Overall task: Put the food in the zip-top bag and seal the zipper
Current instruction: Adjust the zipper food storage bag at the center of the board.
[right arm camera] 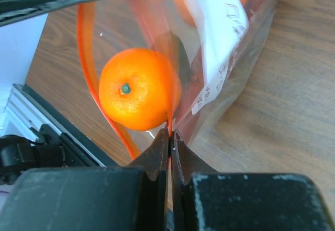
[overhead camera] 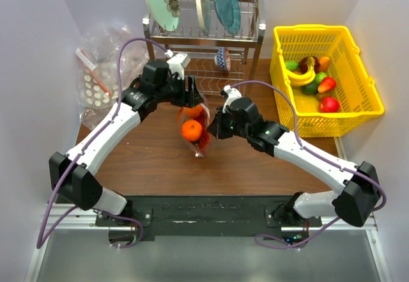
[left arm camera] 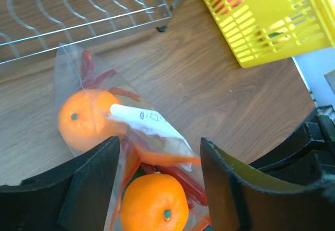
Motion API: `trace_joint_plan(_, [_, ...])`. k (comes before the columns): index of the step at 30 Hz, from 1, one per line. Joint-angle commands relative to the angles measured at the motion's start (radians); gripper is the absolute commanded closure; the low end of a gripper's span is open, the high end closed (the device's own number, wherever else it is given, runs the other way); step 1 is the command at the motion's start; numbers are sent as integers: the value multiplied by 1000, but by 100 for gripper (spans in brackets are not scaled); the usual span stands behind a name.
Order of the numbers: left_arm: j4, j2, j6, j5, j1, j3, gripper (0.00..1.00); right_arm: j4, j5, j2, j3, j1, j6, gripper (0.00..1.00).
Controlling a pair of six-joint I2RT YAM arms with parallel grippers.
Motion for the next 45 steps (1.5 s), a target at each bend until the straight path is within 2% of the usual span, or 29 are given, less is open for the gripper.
trace_joint_plan(1, [-40,-73,65,-97,8,66,30,51,-20,9,18,-1,54,100])
trace_joint_plan(3, [-91,-92,85,-169,8,84,25,57,-17,14,21,-2,61,100])
trace_joint_plan(11, [-197,-193,108,-273,8,25,21,54,11,45,41,-2,90,100])
trace_joint_plan(19, [-277,-305,105,-277,11,-38,19,22,22,101,175,-16,137,100])
trace_joint_plan(21, [-281,-331,102,-234,11,-57,19,3,22,129,224,-17,133,100])
trace_joint_plan(26, [-233,-437,47,-111,11,-202,19,-43,29,163,299,-19,127,100])
trace_joint_plan(31, [-188,-549,-16,-143,11,-356,19,-43,25,201,348,-30,146,100])
trace_joint_plan(33, [-168,-595,-72,-163,10,-397,22,-41,22,218,379,-28,151,100])
trace_joint_plan(38, [-74,-722,-212,-207,10,-612,29,-34,22,258,420,-30,162,100])
trace_joint_plan(40, [-47,-753,-237,-220,10,-682,35,-23,-3,261,420,-30,169,100])
trace_joint_plan(45, [47,-759,-339,-186,10,-842,39,-12,-17,276,428,-28,173,100])
